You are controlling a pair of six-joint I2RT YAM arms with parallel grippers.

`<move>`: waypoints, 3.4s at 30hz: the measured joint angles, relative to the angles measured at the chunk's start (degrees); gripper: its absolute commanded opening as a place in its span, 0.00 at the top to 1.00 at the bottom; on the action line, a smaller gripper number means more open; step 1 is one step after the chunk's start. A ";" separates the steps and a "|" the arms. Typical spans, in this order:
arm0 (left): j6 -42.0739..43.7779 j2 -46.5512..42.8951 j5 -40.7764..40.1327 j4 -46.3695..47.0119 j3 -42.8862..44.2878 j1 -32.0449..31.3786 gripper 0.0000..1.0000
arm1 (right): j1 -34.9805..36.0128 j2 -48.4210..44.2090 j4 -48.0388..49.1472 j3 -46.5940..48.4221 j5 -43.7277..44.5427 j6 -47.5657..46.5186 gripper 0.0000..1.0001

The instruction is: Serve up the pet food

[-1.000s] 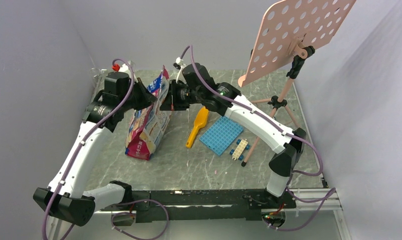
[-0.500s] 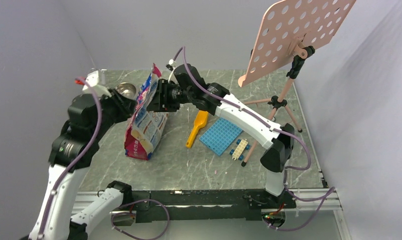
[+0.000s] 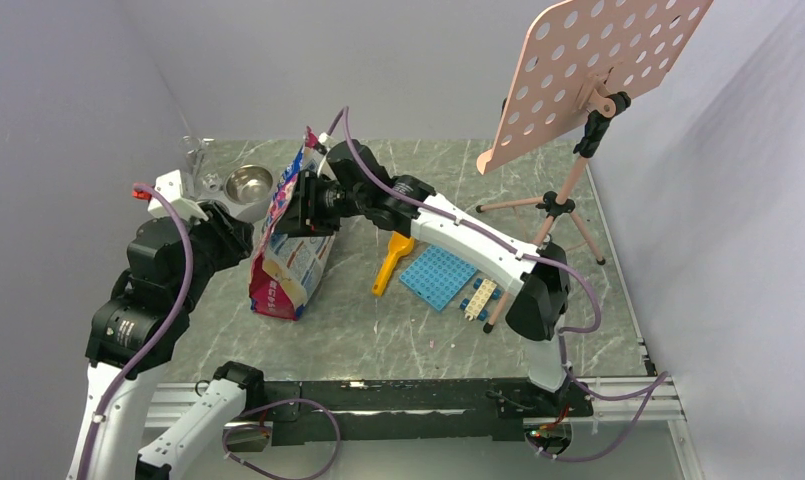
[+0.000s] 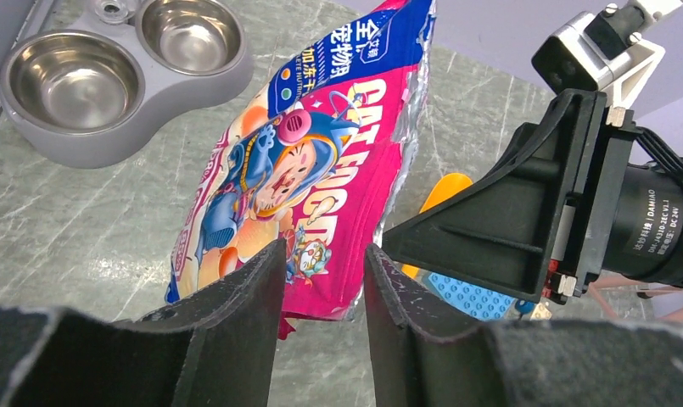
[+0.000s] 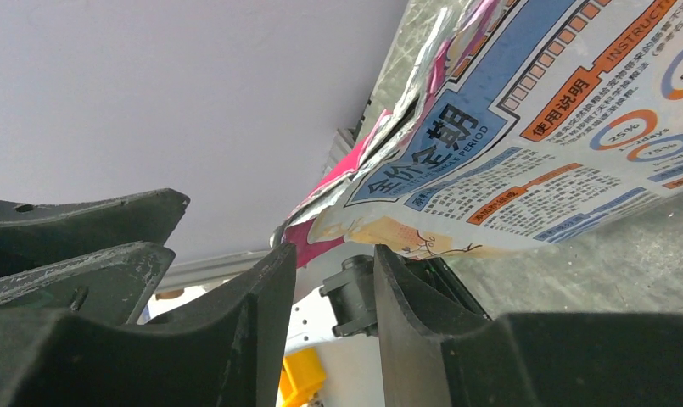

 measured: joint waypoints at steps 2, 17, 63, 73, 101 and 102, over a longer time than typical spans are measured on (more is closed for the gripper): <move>0.02 0.20 0.07 0.00 0.00 0.00 0.56 | 0.33 0.26 0.39 0.00 -0.24 0.39 0.57; 0.90 0.44 0.52 0.02 -0.02 0.00 0.47 | 0.96 0.28 2.01 0.00 1.05 0.92 0.58; -0.94 8.26 1.51 -0.31 -1.84 0.02 0.43 | 1.05 3.85 -0.85 3.72 2.82 -2.97 1.00; 1.11 9.46 0.31 1.05 -3.58 0.02 0.33 | 0.98 5.40 -0.85 5.14 2.08 -3.08 1.00; -1.66 11.45 -4.33 3.56 -2.56 0.02 0.27 | 0.68 6.34 -1.20 7.52 -0.37 -2.93 1.00; -1.57 11.63 -4.33 3.56 -2.58 0.02 0.26 | 0.68 6.36 -1.27 7.52 -0.35 -2.93 1.00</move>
